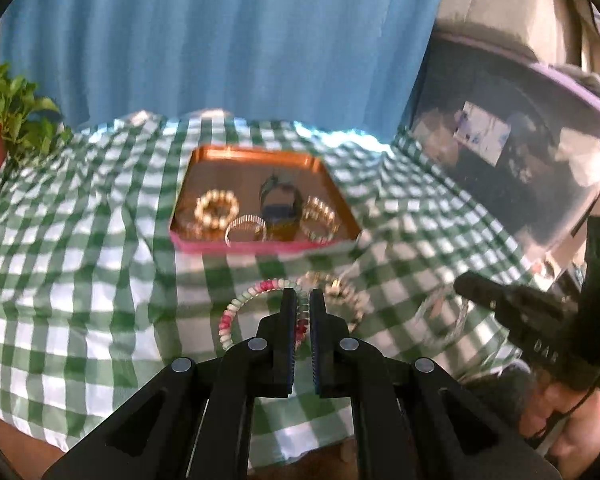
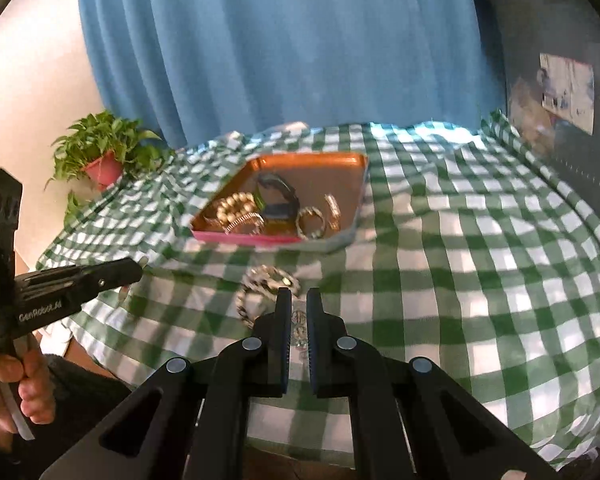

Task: Organize jewelry
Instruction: 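Lift both bracelets toward the orange tray with both tools, then lower both bracelets into the orange tray and open both tools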

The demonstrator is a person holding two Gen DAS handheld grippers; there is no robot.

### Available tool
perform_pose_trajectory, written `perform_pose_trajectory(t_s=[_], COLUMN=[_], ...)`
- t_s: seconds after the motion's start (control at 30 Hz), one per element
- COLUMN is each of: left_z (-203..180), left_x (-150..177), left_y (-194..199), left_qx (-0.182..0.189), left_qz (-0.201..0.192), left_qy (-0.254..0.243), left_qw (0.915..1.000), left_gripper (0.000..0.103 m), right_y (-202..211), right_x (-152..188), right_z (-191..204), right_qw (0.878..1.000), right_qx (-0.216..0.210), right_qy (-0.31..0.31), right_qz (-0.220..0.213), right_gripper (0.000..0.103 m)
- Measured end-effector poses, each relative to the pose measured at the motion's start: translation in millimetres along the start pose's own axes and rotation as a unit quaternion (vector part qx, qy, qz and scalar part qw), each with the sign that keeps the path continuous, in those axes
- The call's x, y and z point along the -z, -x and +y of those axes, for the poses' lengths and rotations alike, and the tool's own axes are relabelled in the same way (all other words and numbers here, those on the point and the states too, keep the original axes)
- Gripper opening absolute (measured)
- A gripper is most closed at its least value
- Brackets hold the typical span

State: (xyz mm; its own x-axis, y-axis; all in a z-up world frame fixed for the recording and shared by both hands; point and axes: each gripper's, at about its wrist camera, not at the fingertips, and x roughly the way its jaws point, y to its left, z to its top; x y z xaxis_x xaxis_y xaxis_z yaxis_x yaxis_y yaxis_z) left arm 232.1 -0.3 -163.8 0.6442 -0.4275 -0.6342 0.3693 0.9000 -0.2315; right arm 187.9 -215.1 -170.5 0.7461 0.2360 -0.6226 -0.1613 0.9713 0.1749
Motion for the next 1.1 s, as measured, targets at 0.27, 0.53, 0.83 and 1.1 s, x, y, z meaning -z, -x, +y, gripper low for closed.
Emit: perform_pose_trajectory(t_s=[0.27,0.53,0.83,1.1], left_z=[-10.6,-4.0,19.5,53.2], left_x=[-31.4,-54.5,-87.5,-102.1], left_y=[21.7,8.8,8.3,-23.0], left_qx=[-0.001,0.006,0.022,0.031], left_qz=[-0.045,-0.059,-0.106,-0.106], left_qy=[-0.002,-0.002,0.003,0.035], left_qw=[0.999,0.9982,0.9941,0.9933], left_gripper=[0.006,0.007,0.007,0.007], right_y=[29.7,36.3,9.3,-33.6], right_x=[-34.9,-73.3,-107.3,-118.4], right_z=[31.0,51.5,56.2,37.2], right_qw=[0.999,0.995,0.993,0.994], right_qx=[-0.016,-0.033,-0.041,-0.031], right_qy=[0.013,0.03,0.032,0.017], right_qz=[-0.047,-0.084,-0.103,-0.101], right_gripper=[0.006,0.006,0.006,0.006])
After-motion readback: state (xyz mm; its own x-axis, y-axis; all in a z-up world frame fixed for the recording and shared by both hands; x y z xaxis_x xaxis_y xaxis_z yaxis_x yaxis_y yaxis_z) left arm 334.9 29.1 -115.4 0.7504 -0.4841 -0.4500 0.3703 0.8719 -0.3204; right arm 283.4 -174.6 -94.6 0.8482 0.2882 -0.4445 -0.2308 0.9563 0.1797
